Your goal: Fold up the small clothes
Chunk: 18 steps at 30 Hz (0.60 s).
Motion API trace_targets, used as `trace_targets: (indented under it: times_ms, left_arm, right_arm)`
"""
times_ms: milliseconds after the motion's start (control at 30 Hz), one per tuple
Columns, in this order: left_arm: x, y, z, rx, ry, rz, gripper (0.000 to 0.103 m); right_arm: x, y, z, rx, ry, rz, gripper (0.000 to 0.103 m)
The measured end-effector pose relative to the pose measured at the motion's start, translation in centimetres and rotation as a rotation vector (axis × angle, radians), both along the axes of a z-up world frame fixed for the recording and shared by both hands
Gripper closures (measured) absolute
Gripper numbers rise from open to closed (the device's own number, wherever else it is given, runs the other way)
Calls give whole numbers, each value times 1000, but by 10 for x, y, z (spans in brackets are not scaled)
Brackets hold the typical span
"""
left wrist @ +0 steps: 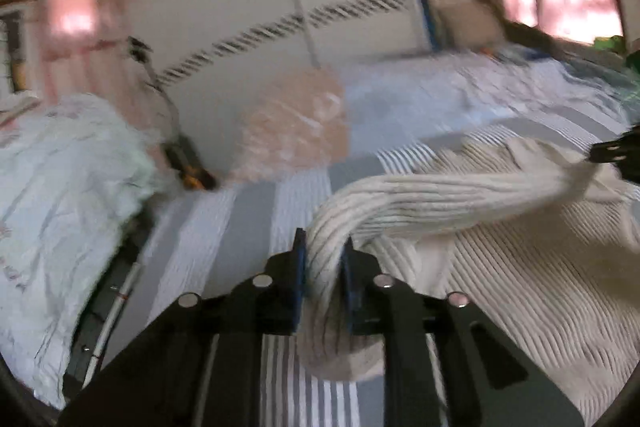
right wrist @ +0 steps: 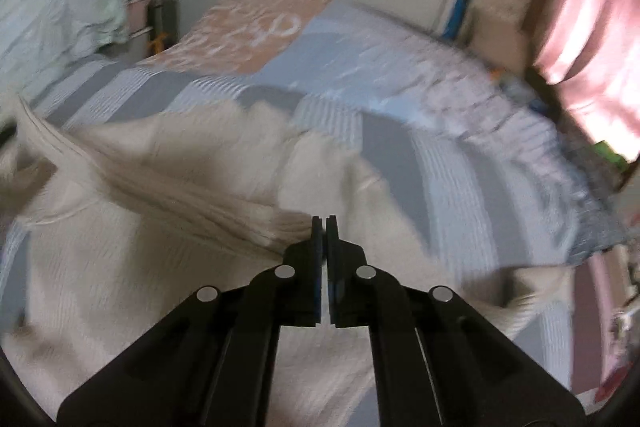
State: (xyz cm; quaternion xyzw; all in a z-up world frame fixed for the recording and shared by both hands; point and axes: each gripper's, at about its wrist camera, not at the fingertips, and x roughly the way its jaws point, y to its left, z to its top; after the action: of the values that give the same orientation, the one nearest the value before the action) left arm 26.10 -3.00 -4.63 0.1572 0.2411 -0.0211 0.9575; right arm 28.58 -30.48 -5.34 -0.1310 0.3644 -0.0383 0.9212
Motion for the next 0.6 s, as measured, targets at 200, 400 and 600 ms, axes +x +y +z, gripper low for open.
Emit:
trace_targets:
  times_ms: [200, 400, 600]
  left_arm:
    - [-25, -19, -41, -11, 143, -175, 35]
    - [-41, 22, -25, -248, 207, -254, 28]
    - [-20, 35, -7, -246, 218, -230, 23]
  right_arm:
    - [-1, -42, -34, -25, 88, -37, 101]
    - [-28, -41, -64, -144, 150, 23, 101]
    - [-38, -58, -65, -117, 196, -3, 102]
